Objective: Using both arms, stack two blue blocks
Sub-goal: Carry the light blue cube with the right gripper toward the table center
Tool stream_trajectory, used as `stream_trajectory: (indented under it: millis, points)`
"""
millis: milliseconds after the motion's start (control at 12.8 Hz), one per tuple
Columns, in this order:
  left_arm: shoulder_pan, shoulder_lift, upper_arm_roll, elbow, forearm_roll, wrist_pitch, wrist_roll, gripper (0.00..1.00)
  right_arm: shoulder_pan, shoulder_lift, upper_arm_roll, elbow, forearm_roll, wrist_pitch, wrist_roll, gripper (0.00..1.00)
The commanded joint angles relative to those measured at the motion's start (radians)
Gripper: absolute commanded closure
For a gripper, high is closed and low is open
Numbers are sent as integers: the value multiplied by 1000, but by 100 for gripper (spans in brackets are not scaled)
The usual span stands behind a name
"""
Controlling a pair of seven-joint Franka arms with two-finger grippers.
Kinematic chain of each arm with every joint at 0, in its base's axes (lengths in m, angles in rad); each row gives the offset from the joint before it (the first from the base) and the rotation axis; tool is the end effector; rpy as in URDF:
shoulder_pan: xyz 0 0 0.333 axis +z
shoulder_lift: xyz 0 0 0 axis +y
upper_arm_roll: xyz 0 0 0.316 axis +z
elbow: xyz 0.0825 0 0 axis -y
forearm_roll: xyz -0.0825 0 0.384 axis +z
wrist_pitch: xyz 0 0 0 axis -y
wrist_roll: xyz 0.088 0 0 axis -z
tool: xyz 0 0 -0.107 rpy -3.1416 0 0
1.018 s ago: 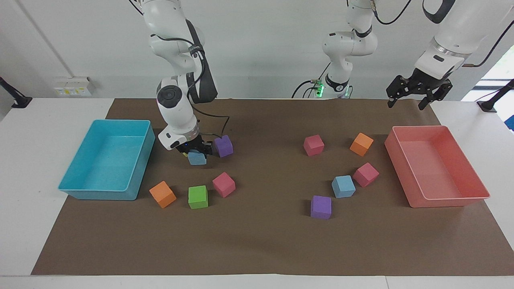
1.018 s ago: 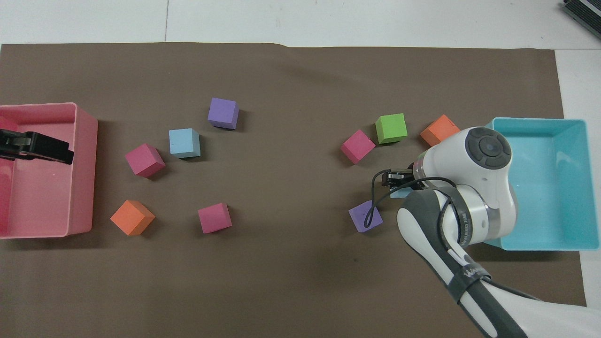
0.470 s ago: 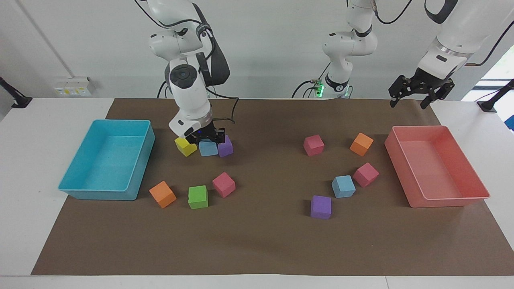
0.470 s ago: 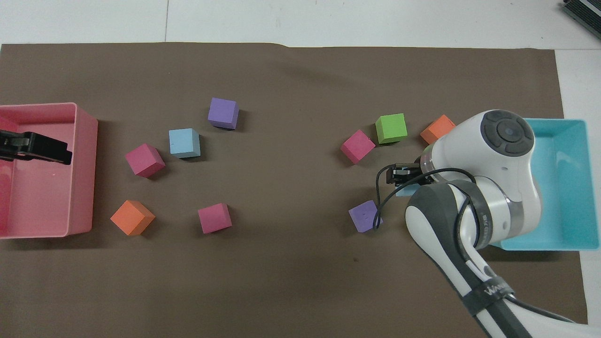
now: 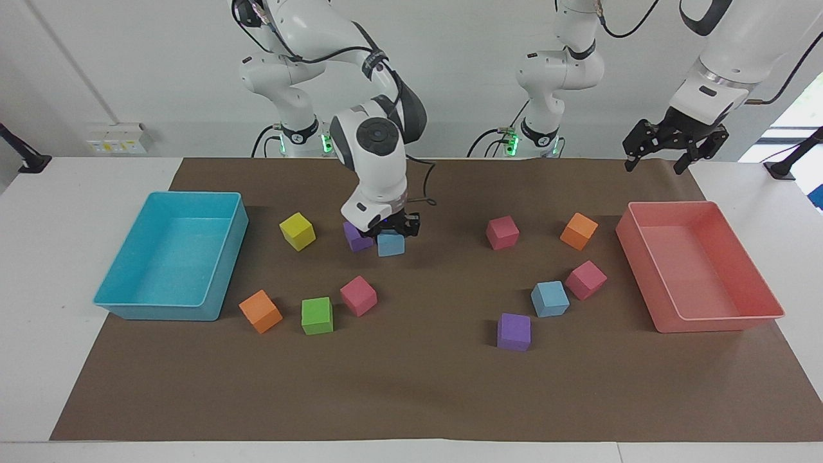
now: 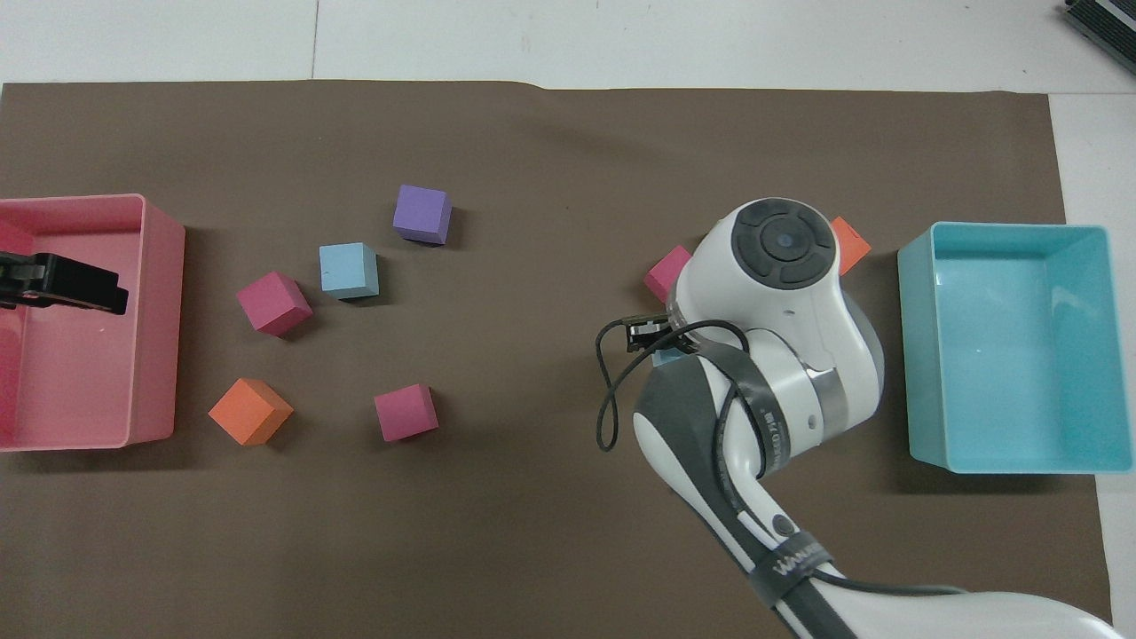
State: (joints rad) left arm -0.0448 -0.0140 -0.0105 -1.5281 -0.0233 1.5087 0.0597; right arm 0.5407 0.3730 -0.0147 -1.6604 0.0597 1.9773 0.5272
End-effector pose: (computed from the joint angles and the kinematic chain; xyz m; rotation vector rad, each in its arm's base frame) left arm 0.5432 -0.0327 0.6468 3.1132 -0.1814 -0.0083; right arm 0.5635 0.3326 0.3880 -3.1252 0.0398 0.1140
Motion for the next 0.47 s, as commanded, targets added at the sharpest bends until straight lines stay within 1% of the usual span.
stream_trajectory:
  millis: [0,78,235,391]
  points:
    - [13,-30,-9,-41,11,25,-1,0,31,121,-1,134,-14,-18,82,100]
    - [13,-30,-9,-41,11,27,-1,0,44,132,-1,139,-12,-12,85,100]
    - [14,-30,-9,-41,11,27,0,0,73,162,1,139,-12,47,106,100]
    - [14,-30,-9,-41,11,27,0,0,79,187,1,139,-12,92,109,100]
